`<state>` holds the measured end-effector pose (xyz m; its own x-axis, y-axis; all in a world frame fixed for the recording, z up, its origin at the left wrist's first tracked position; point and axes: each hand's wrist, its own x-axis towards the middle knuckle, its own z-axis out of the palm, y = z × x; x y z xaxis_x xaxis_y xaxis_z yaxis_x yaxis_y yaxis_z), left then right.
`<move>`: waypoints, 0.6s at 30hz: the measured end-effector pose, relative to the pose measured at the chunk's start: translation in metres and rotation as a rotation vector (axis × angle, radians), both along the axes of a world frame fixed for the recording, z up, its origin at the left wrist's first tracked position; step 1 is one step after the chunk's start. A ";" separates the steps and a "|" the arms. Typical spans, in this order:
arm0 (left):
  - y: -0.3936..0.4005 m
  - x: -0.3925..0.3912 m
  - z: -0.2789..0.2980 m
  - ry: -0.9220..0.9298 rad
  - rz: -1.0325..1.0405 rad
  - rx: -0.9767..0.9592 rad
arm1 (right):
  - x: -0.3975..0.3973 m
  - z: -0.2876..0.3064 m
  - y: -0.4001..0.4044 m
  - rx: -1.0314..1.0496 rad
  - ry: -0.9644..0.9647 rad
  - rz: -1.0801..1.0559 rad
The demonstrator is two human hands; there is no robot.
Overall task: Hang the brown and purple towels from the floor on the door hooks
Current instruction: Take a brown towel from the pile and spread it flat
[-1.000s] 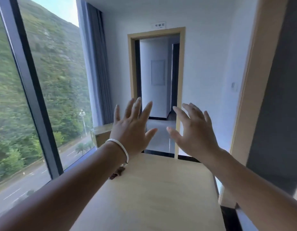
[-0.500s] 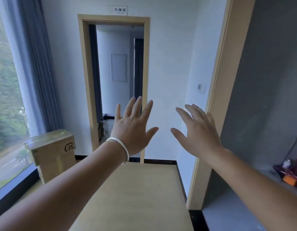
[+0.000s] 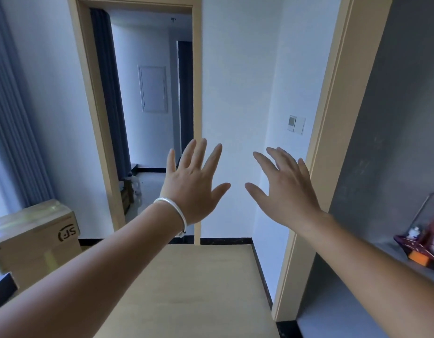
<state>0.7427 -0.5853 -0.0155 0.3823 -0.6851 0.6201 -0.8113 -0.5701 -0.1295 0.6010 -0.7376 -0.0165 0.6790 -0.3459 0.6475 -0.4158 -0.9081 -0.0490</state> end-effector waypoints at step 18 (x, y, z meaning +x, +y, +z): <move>-0.204 0.203 -0.001 -0.003 0.192 0.025 | 0.226 -0.002 -0.244 0.009 -0.021 0.151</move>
<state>0.9457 -0.7898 -0.0161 0.5059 -0.6145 0.6054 -0.6873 -0.7112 -0.1476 0.8267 -0.9818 -0.0184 0.7102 -0.2468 0.6594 -0.2737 -0.9597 -0.0644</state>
